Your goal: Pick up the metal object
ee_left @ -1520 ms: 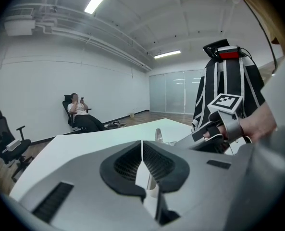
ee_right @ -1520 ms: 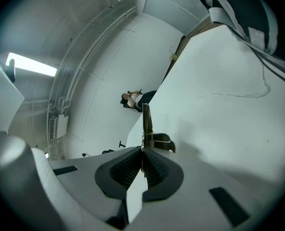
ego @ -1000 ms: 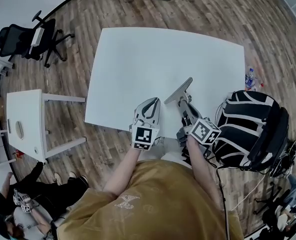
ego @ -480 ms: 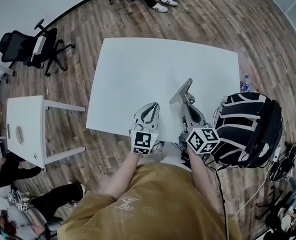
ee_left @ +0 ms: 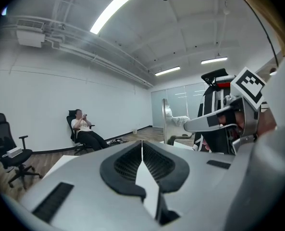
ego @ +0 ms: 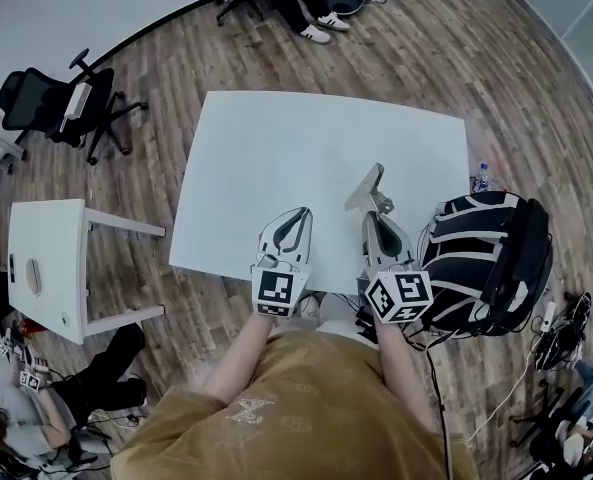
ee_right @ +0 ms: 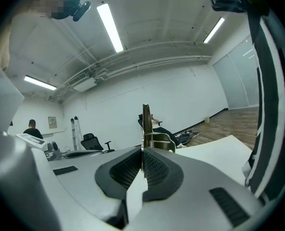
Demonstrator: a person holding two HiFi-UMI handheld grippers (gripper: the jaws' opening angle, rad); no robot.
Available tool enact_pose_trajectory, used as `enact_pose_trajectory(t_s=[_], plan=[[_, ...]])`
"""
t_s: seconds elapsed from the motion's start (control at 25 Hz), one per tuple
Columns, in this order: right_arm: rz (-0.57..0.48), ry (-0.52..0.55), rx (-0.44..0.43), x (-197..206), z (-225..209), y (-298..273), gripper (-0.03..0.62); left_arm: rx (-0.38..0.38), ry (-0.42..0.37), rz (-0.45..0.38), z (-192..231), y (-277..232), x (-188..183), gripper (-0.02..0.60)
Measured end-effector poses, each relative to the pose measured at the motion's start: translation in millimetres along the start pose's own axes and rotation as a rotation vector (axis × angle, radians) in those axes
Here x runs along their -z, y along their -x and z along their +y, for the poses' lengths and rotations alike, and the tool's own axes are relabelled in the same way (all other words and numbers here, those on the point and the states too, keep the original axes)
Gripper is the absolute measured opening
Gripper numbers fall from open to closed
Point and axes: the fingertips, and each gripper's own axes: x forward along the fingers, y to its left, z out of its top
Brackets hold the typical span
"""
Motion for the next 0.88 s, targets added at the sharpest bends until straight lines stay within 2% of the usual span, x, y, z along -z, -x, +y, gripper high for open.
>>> enact_pose_trajectory(t_s=[0.36,0.88], plan=[[-0.059,0.153,0.041,-31.1,5.5,13.8,0.009,0.007,-0.002,-0.044,-4.3,3.0,-22.8,0.014],[-0.141,0.261,0.068,-63.3,10.5,30.8,0.009,-0.012,0.006,-0.109,-2.8,7.6,-53.5,0.014]])
